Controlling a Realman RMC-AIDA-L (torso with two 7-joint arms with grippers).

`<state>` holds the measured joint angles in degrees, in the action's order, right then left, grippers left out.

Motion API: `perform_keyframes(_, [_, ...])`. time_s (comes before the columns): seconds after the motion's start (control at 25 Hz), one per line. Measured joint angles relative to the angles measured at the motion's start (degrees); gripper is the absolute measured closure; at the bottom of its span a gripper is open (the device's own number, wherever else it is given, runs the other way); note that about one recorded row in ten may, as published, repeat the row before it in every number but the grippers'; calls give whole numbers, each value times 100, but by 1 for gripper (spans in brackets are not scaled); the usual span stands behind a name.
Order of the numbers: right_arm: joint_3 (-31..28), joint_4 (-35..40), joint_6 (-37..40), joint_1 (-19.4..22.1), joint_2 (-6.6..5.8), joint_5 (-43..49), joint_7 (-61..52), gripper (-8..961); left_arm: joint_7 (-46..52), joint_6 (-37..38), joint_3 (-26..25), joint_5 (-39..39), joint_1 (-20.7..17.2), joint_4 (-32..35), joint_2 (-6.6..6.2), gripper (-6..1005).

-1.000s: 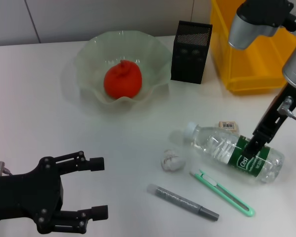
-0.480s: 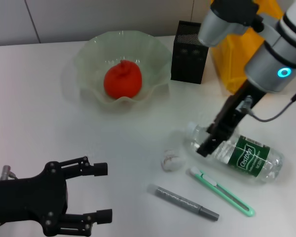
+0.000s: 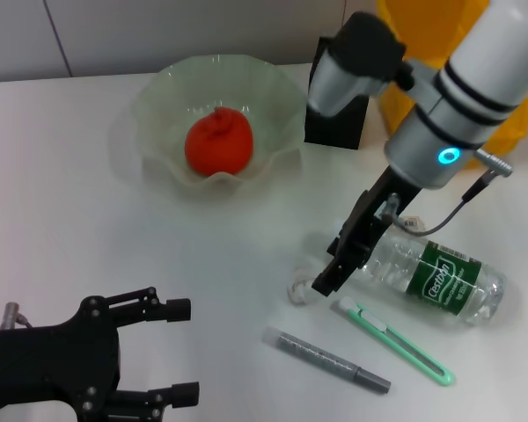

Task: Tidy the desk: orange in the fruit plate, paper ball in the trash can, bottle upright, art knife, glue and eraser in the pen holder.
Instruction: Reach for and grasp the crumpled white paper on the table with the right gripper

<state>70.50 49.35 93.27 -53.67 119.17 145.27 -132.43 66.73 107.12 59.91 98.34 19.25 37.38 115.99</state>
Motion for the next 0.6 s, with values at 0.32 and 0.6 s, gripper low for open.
perform_keyframes(0.32, [736, -389, -789, -30, 37, -330, 8, 284, -125, -45, -40, 126, -31, -21, 17, 136])
perform_keyframes(0.6, [1268, -592, -1092, -60, 46, -591, 4, 284, -135, -78, -41, 134, -16, -21, 77, 136])
